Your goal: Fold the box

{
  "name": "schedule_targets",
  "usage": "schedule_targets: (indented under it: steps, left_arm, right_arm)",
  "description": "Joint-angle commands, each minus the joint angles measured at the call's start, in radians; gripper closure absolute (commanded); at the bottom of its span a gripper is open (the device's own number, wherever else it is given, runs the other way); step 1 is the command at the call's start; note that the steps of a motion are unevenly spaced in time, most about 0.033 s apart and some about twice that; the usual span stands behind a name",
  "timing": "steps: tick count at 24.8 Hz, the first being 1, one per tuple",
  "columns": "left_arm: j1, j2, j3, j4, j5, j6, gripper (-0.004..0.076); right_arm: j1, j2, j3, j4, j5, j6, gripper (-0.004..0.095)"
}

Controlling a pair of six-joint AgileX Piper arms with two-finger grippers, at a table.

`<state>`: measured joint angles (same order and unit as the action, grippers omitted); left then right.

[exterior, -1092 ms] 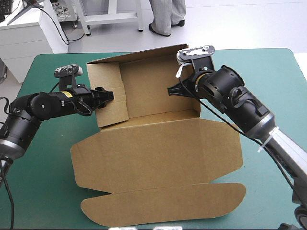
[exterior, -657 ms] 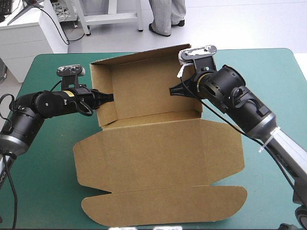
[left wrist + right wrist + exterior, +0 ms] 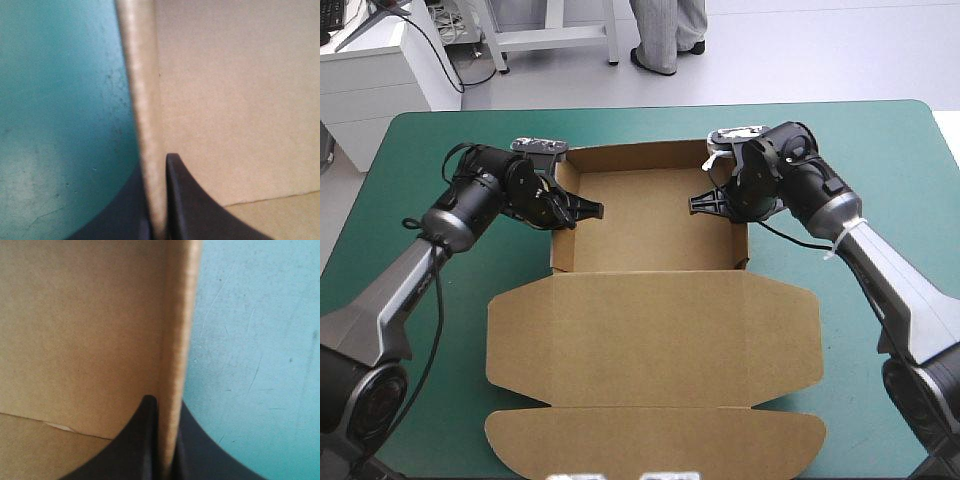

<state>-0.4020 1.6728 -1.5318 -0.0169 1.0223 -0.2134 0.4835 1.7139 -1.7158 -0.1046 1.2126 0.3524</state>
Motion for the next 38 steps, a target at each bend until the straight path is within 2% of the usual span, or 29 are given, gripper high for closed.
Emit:
schedule_targets:
  steps: [1, 7, 17, 19, 20, 21, 22, 23, 24, 25, 26, 27, 29, 32, 35, 38]
  left_arm:
    - [-0.015, 0.034, -0.081, -0.038, 0.017, 0.005, 0.0732]
    - [-0.017, 0.091, -0.104, -0.042, 0.024, 0.007, 0.0732]
    - [-0.017, 0.138, -0.104, -0.079, 0.004, 0.018, 0.0731]
    - [-0.017, 0.145, -0.104, -0.085, 0.008, 0.059, 0.0696]
    - [-0.017, 0.147, -0.104, -0.086, 0.008, 0.123, 0.0615]
    - [-0.017, 0.147, -0.104, -0.089, 0.01, 0.144, 0.057]
    - [-0.017, 0.147, -0.104, -0.089, 0.01, 0.146, 0.0448]
    - [-0.017, 0.147, -0.104, -0.089, 0.01, 0.146, 0.0373]
    - [-0.017, 0.147, -0.104, -0.082, 0.002, 0.138, 0.0241]
    - [-0.017, 0.147, -0.104, -0.082, 0.0, 0.132, 0.0206]
    - [-0.015, 0.147, -0.104, -0.079, -0.001, 0.132, 0.0173]
    - [-0.015, 0.147, -0.104, -0.078, -0.001, 0.132, 0.0174]
    - [-0.015, 0.147, -0.108, -0.067, -0.001, 0.132, 0.0174]
    - [-0.015, 0.147, -0.157, -0.021, 0.024, 0.132, 0.0174]
    - [-0.015, 0.147, -0.242, -0.016, 0.091, 0.129, 0.0181]
    - [-0.015, 0.147, -0.365, -0.016, 0.174, 0.129, 0.0227]
  right_arm:
    - [-0.012, -0.005, -0.029, 0.054, -0.047, -0.059, 0.0912]
    - [-0.083, 0.057, -0.029, 0.128, -0.044, -0.111, 0.0912]
    - [-0.122, 0.131, -0.029, 0.121, -0.051, -0.172, 0.0911]
    - [-0.124, 0.147, -0.029, 0.117, -0.03, -0.193, 0.0901]
    - [-0.132, 0.156, -0.029, 0.12, -0.027, -0.193, 0.0842]
    - [-0.132, 0.156, -0.029, 0.125, -0.027, -0.193, 0.0794]
    - [-0.134, 0.156, -0.029, 0.127, -0.032, -0.193, 0.0685]
    - [-0.134, 0.156, -0.029, 0.129, -0.032, -0.193, 0.0558]
    - [-0.134, 0.156, -0.029, 0.129, -0.03, -0.193, 0.0361]
    - [-0.134, 0.156, -0.029, 0.129, -0.03, -0.193, 0.0273]
    - [-0.134, 0.156, -0.029, 0.113, -0.041, -0.186, 0.0101]
    - [-0.134, 0.156, -0.029, 0.096, -0.049, -0.167, 0.0031]
    - [-0.134, 0.154, -0.031, 0.066, -0.071, -0.139, -0.003]
    - [-0.134, 0.152, -0.062, 0.052, -0.051, -0.133, -0.0014]
    - [-0.134, 0.152, -0.135, 0.05, 0.007, -0.133, -0.0014]
    - [-0.134, 0.145, -0.237, 0.052, 0.038, -0.133, -0.0014]
